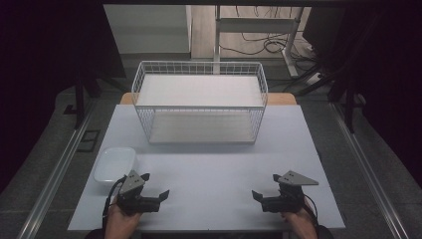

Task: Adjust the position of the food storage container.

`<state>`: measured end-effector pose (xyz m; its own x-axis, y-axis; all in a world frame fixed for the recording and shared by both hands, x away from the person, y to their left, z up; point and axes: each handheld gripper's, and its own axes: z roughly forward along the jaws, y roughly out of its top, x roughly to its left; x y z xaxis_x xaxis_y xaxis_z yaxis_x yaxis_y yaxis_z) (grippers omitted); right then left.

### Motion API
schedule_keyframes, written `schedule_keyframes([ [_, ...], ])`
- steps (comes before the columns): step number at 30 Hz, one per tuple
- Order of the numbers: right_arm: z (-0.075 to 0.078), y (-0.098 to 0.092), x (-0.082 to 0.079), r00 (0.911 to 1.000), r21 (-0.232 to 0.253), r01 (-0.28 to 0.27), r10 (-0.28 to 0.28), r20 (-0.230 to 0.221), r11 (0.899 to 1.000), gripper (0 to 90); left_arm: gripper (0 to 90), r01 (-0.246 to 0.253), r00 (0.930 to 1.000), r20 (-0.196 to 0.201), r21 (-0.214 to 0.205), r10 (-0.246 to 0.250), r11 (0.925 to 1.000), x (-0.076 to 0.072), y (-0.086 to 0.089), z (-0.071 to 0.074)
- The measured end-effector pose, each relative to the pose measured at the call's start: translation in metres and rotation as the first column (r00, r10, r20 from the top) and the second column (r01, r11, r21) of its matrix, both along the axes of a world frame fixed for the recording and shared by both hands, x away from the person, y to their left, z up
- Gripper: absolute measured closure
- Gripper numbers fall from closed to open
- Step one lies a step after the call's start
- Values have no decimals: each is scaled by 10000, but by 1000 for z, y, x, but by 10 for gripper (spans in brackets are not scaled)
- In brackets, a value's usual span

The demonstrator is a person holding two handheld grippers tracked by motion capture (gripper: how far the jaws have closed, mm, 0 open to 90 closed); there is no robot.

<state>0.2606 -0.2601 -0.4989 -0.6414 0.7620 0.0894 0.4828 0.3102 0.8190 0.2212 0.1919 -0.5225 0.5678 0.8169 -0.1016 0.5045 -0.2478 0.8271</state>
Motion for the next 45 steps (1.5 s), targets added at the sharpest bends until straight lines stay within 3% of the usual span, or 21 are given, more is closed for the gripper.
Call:
schedule_keyframes([
  [1,-2,-2,2,10000,-226,63,-62,63,9997,0,67,-33,10000,12,72,32,10000,-1,-1,0],
  [3,-5,-5,5,9999,-216,149,-151,-82,9997,0,60,-31,10000,30,108,30,9999,-1,-1,0],
  [4,-7,-7,8,9982,-1,438,-437,-405,9990,0,56,-26,10000,78,141,25,9999,-1,-1,0],
  [5,-7,-7,8,9982,-1,438,-437,-405,9990,0,56,-56,9999,133,145,54,9999,-2,-2,-1],
  [6,-9,-6,11,9961,-202,798,-805,-362,9966,0,50,-42,9998,184,36,41,10000,-2,-2,-2],
  [14,-11,-2,10,9983,-773,523,-542,-231,9956,0,52,154,9998,-149,-205,-157,9997,0,0,-3],
  [23,-10,-1,9,9988,-720,425,-441,-213,9965,0,40,244,9994,-269,195,-239,9995,1,-4,-4],
  [25,-10,0,9,9989,-748,409,-426,-209,9964,0,41,179,9993,-338,47,-177,9998,2,-3,-3],
  [26,-10,0,9,9990,-753,384,-401,-214,9964,0,48,242,9987,-435,-317,-256,9992,2,-2,-1],
  [27,-10,0,9,9990,-753,384,-401,-214,9964,0,55,242,9987,-435,-317,-256,9992,2,-2,-1],
  [32,-9,0,9,9991,-775,407,-417,-118,9962,0,143,-94,9995,-313,-118,91,9999,6,0,8],
  [36,-8,0,8,9989,-787,460,-467,-64,9958,0,306,-214,9997,-103,-347,210,9992,8,8,14],
  [41,-8,2,8,9990,-846,444,-450,-52,9954,0,459,-505,9987,-42,-9,505,9987,15,15,20],
  [44,-8,2,8,9990,-861,452,-456,-26,9953,0,501,-638,9980,-33,21,638,9980,18,18,22],
  [45,-7,2,8,9988,-865,483,-481,43,9951,0,557,-687,9976,-23,13,687,9976,19,19,23],
])
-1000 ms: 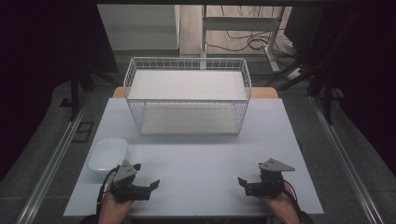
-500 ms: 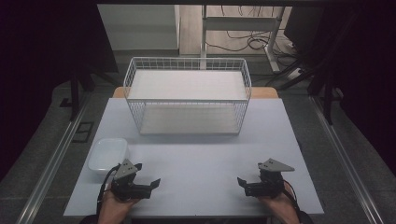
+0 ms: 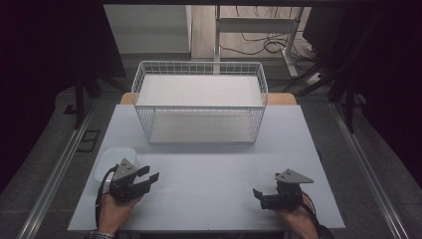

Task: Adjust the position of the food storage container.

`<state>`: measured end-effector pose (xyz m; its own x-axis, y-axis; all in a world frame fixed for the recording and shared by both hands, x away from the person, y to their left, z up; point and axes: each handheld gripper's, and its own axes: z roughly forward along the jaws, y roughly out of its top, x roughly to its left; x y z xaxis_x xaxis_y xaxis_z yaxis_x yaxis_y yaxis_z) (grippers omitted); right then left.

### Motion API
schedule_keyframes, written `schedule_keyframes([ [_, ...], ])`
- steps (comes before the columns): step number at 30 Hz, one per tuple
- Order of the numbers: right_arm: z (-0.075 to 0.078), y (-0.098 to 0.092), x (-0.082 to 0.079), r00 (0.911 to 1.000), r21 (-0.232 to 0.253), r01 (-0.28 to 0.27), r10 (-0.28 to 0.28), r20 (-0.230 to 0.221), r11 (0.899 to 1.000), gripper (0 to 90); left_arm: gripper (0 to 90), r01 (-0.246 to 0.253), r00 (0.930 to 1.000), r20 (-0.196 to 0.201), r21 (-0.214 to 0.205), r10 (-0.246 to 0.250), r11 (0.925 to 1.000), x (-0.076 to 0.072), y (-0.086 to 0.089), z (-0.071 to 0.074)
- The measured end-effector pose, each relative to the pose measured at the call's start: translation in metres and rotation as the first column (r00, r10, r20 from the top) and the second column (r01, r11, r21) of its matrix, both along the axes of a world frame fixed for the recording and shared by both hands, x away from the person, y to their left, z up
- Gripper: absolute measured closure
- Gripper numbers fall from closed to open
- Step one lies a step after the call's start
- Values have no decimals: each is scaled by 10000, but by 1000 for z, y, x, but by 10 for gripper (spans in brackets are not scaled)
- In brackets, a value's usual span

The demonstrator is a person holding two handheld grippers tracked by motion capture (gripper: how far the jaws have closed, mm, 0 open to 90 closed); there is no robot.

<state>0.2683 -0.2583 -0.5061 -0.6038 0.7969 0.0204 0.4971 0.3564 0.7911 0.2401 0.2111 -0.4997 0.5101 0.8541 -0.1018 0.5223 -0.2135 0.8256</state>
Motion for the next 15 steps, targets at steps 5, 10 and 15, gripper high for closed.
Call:
schedule_keyframes([
  [5,0,0,0,10000,16,45,-45,46,10000,0,686,-356,9993,66,40,355,9994,10,11,6],
  [10,0,0,0,10000,-34,46,-46,47,10000,0,819,-678,9976,-132,-23,678,9977,23,25,8],
  [15,0,0,0,10000,-175,62,-61,47,9998,0,885,-1055,9944,-59,305,1057,9940,34,38,10],
])
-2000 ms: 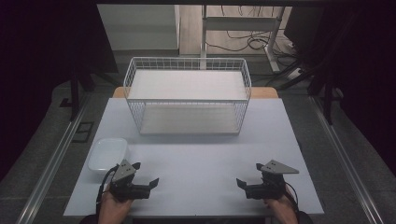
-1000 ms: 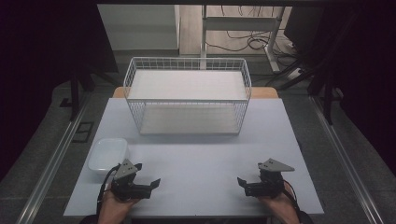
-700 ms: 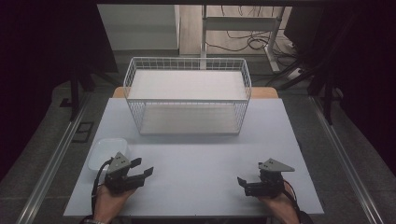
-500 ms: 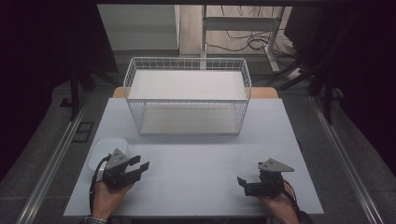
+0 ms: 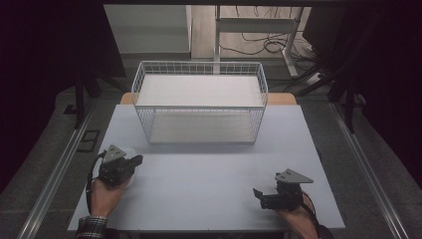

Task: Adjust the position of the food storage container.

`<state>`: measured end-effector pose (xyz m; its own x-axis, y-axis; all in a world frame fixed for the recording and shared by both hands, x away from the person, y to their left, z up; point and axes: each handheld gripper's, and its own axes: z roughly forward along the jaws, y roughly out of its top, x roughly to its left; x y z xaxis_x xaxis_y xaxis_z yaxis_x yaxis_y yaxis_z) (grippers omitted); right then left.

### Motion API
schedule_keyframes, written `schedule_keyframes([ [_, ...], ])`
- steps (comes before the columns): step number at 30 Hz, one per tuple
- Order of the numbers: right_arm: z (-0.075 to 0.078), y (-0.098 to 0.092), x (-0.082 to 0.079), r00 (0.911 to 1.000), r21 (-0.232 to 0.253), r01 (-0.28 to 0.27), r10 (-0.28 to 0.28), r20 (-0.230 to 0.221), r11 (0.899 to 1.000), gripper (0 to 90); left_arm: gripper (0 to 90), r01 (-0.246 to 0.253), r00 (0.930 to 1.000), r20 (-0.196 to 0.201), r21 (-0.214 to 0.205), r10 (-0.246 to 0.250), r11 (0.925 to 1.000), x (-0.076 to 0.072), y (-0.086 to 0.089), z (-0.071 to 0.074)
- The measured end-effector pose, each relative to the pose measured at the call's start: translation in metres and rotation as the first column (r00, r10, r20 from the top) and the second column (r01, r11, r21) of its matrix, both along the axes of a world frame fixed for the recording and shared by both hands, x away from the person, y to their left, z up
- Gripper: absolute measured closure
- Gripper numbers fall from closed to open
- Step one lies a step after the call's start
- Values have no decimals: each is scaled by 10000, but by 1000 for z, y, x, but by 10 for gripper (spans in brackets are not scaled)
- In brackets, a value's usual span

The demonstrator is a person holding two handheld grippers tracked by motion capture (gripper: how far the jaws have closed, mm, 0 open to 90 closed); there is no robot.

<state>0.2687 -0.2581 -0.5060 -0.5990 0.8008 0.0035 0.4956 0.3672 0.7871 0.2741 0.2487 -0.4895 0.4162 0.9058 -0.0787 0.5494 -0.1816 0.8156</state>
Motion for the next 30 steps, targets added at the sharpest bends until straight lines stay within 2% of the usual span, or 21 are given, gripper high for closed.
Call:
schedule_keyframes([
  [5,1,-1,0,10000,5,33,-33,53,10000,0,898,-281,9996,62,23,281,9996,6,11,3],
  [10,0,0,0,10000,-3,8,-8,34,10000,0,898,-767,9970,77,91,766,9970,12,26,2],
  [15,-1,1,0,10000,-114,-56,56,-6,9999,0,898,-1509,9885,69,166,1508,9884,14,47,-3],
  [16,-1,1,0,10000,-114,-56,56,-6,9999,0,898,-1509,9885,69,166,1508,9884,14,47,-3],
  [18,-1,1,0,10000,-186,-90,90,-14,9998,0,898,-2004,9797,59,130,2004,9796,14,60,-6],
  [19,-1,1,0,10000,-186,-90,90,-14,9998,0,898,-2004,9797,59,130,2004,9796,14,60,-6],
  [22,-1,2,0,10000,-200,-93,93,-20,9998,0,898,-2522,9677,11,46,2522,9677,13,75,-9],
  [24,-2,2,0,9999,-264,-118,117,-66,9996,0,898,-2909,9567,-31,91,2909,9567,13,84,-13],
  [26,-2,2,0,9999,-304,-101,99,-93,9995,0,898,-3176,9482,-42,-132,3176,9481,12,93,-17],
  [27,-2,2,0,9999,-335,-85,81,-112,9994,0,898,-3300,9440,15,-75,3300,9439,11,95,-17],
  [28,-2,2,0,9999,-348,-83,79,-125,9994,0,898,-3300,9440,15,-75,3300,9439,11,95,-17],
  [30,-2,2,0,9999,-378,-61,56,-129,9993,0,898,-3561,9344,117,133,3560,9343,10,98,-16],
])
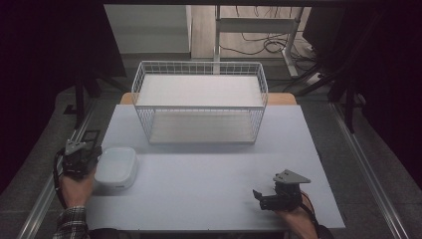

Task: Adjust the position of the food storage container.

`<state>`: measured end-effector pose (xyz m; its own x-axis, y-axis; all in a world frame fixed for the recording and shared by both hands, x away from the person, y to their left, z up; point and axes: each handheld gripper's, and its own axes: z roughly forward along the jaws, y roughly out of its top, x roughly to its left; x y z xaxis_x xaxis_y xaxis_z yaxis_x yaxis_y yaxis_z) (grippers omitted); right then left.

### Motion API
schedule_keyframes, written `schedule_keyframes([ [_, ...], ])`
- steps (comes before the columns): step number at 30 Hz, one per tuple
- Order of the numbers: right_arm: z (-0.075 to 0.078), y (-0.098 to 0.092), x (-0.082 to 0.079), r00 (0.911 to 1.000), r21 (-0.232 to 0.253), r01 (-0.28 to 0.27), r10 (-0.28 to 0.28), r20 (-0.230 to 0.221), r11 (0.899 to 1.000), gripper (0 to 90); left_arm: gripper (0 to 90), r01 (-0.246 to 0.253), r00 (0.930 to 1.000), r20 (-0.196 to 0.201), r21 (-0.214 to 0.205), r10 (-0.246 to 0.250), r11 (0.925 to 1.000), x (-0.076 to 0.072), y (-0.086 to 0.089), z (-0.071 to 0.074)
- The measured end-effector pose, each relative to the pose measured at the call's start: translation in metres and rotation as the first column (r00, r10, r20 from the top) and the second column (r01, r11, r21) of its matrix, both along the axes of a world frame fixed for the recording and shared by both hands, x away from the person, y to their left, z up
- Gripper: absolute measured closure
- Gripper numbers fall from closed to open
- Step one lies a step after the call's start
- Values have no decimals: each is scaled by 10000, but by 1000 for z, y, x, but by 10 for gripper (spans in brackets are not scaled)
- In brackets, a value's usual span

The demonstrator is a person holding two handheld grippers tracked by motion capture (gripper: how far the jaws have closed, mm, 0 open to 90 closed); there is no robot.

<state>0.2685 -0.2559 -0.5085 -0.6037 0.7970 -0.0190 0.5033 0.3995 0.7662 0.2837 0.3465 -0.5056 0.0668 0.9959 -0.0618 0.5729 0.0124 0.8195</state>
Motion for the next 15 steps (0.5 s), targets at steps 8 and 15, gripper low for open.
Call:
schedule_keyframes([
  [8,-1,0,0,10000,-113,-20,19,-44,9999,0,899,-108,9988,-470,-288,94,9995,0,8,-9],
  [15,-1,1,0,10000,-192,-20,19,-84,9998,1,899,191,9979,-610,-228,-204,9996,0,-7,-10],
])
